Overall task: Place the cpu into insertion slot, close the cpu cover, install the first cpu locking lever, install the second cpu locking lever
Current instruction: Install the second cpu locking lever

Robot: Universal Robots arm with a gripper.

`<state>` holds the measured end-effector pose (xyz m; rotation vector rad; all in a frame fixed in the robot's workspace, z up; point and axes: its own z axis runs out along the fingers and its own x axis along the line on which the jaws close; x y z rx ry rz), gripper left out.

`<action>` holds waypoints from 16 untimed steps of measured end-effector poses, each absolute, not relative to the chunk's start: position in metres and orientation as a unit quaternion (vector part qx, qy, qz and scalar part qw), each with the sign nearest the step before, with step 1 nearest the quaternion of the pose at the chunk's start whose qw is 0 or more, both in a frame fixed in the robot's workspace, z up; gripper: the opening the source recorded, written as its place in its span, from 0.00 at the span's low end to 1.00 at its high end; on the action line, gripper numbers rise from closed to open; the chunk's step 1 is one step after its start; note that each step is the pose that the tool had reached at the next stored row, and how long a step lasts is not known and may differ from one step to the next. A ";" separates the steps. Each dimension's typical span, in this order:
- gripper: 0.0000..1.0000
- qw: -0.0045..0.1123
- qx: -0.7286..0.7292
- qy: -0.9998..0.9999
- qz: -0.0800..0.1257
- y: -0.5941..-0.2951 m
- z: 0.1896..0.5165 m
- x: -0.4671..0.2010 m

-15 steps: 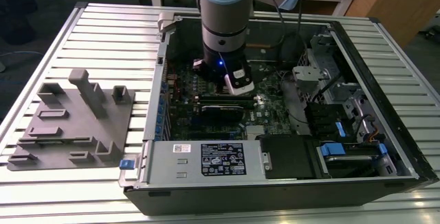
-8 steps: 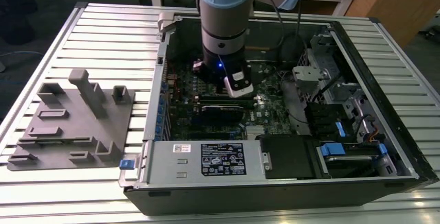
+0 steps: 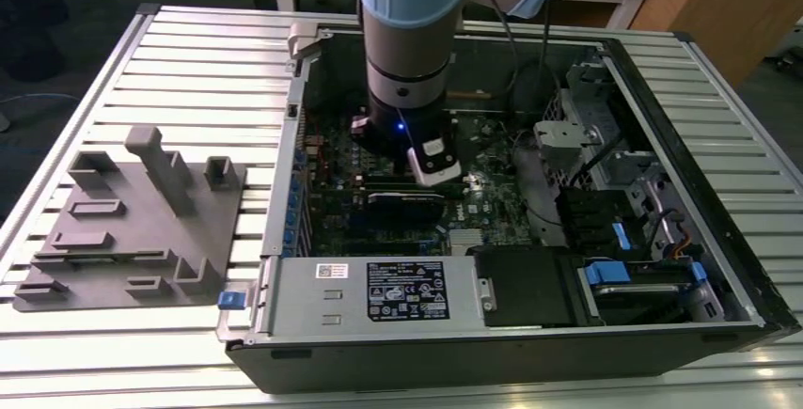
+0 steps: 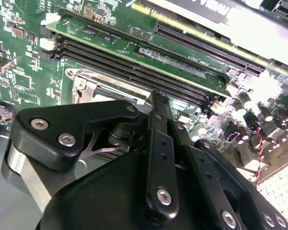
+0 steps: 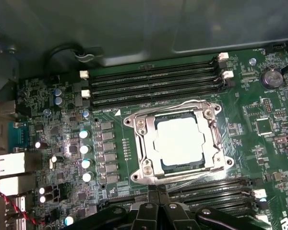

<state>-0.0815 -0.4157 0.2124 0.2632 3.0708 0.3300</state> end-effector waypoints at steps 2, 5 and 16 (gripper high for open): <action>0.11 0.020 0.085 0.990 0.112 -0.417 0.211 -0.082; 0.11 0.020 0.085 0.989 0.122 -0.419 0.209 -0.083; 0.11 0.019 0.085 0.987 0.136 -0.421 0.202 -0.089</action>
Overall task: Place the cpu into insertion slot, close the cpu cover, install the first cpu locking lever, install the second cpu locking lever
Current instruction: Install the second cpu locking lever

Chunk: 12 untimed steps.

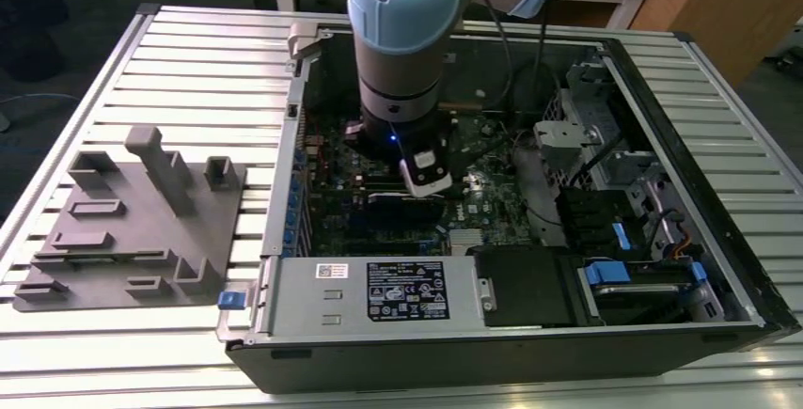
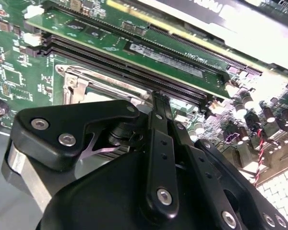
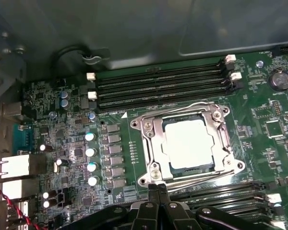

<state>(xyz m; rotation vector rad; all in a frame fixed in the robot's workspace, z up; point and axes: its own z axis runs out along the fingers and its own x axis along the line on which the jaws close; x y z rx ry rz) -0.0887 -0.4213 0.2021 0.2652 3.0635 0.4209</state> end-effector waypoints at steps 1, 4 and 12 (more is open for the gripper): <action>0.11 0.019 0.085 0.987 0.136 -0.422 0.201 -0.089; 0.11 0.019 0.086 0.986 0.140 -0.422 0.199 -0.091; 0.11 0.017 0.086 0.984 0.154 -0.422 0.196 -0.096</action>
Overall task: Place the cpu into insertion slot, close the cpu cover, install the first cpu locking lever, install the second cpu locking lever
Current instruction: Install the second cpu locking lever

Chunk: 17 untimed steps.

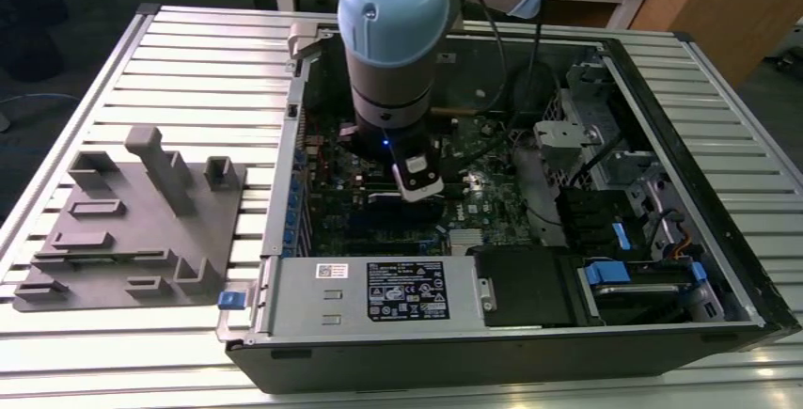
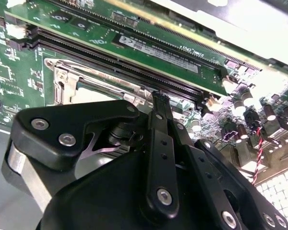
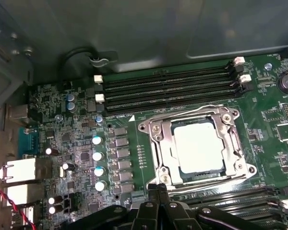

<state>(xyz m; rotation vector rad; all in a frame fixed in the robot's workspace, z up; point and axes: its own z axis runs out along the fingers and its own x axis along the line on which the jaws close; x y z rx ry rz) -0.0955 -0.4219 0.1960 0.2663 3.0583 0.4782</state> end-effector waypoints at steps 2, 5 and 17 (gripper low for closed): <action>0.11 0.017 0.086 0.984 0.155 -0.422 0.196 -0.096; 0.11 0.020 0.085 0.984 0.155 -0.422 0.194 -0.096; 0.11 0.027 0.084 0.984 0.156 -0.422 0.188 -0.101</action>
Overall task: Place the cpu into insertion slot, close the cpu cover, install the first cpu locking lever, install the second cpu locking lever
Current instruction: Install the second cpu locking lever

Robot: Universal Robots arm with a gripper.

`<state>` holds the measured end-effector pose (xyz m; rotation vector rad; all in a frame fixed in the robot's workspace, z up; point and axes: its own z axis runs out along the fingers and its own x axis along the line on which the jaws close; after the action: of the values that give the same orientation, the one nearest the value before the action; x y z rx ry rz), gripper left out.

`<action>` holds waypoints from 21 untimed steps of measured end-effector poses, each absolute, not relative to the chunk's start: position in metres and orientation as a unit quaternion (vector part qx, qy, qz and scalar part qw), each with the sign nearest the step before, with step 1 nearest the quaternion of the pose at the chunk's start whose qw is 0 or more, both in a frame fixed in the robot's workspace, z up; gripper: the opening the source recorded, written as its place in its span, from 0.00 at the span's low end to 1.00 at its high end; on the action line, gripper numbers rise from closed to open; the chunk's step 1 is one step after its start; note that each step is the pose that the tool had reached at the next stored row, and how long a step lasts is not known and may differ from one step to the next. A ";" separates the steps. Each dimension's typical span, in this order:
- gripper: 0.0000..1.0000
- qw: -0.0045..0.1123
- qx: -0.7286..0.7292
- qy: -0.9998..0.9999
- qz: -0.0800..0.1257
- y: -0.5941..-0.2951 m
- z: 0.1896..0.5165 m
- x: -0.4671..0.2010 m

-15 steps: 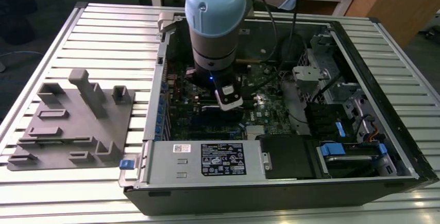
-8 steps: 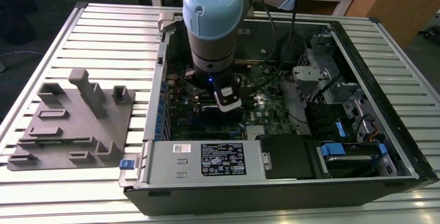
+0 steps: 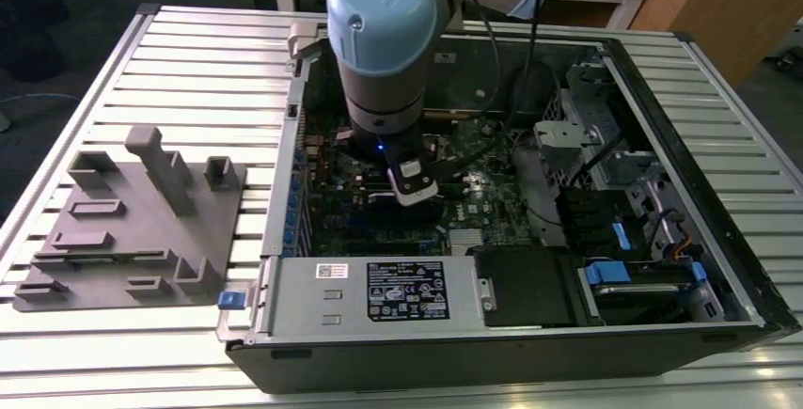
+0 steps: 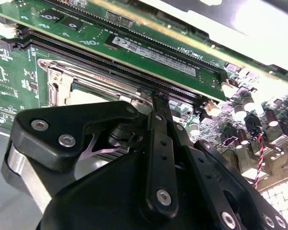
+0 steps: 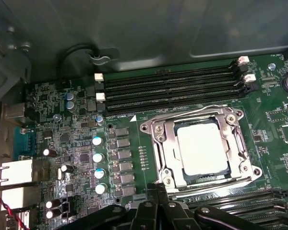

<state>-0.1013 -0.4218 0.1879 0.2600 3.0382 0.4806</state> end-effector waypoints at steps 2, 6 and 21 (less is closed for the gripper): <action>0.11 0.027 0.084 0.984 0.156 -0.422 0.188 -0.103; 0.11 0.027 0.084 0.984 0.155 -0.422 0.188 -0.105; 0.11 0.028 0.084 0.984 0.155 -0.419 0.193 -0.106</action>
<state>-0.1063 -0.4193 0.1926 0.2596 3.0374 0.4782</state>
